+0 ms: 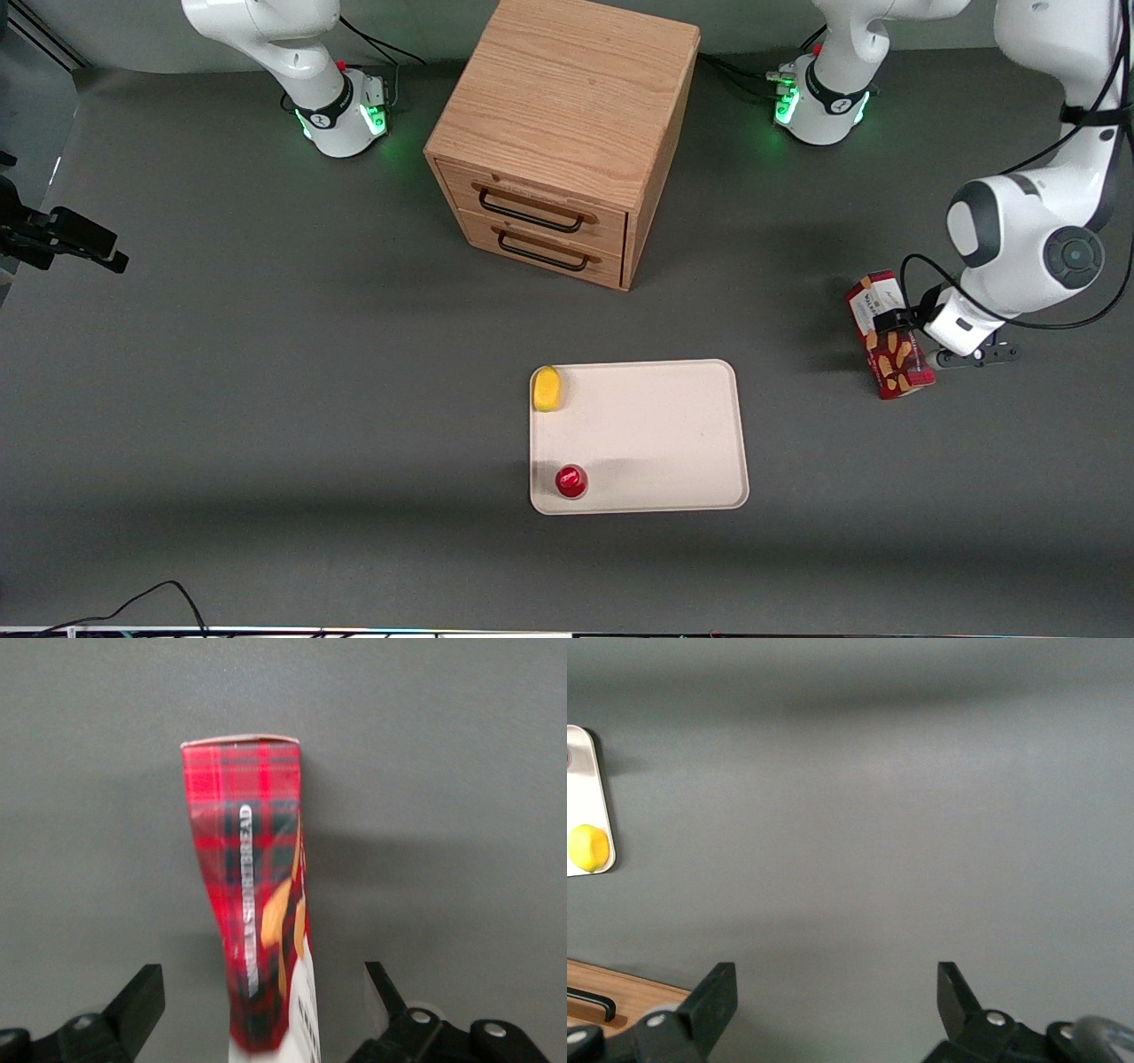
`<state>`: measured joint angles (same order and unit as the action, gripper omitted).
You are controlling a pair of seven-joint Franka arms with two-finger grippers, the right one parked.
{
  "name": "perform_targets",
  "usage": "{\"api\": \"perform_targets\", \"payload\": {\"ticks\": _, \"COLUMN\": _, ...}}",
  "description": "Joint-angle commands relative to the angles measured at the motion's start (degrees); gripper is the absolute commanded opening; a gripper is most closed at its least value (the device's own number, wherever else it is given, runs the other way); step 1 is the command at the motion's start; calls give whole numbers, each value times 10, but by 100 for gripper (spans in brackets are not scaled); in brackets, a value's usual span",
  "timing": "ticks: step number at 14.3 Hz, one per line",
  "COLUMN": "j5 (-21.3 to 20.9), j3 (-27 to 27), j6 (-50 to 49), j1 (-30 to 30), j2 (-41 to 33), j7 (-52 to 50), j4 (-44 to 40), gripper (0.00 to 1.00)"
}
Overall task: Place red cookie box on tray
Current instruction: 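Lower the left gripper over the red plaid shortbread box and grasp it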
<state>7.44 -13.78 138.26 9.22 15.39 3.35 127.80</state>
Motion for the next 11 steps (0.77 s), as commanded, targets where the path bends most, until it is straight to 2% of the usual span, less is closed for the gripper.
{"api": "perform_targets", "payload": {"ticks": 1, "j5": 10, "j3": 0, "j6": 47, "j1": 6, "j2": 4, "j7": -5, "j4": 25, "gripper": 87}}
{"api": "perform_targets", "payload": {"ticks": 2, "j5": 10, "j3": 1, "j6": 49, "j1": 7, "j2": 3, "j7": -5, "j4": 28, "gripper": 66}}
{"api": "perform_targets", "payload": {"ticks": 3, "j5": 10, "j3": 1, "j6": 49, "j1": 7, "j2": 2, "j7": -5, "j4": 29, "gripper": 36}}
{"api": "perform_targets", "payload": {"ticks": 4, "j5": 10, "j3": 1, "j6": 49, "j1": 8, "j2": 1, "j7": -5, "j4": 29, "gripper": 0}}
{"api": "perform_targets", "payload": {"ticks": 9, "j5": 11, "j3": 2, "j6": 33, "j1": 9, "j2": -16, "j7": -6, "j4": 32, "gripper": 0}}
{"api": "perform_targets", "payload": {"ticks": 11, "j5": 11, "j3": 2, "j6": -39, "j1": 18, "j2": -53, "j7": -17, "j4": 19, "gripper": 0}}
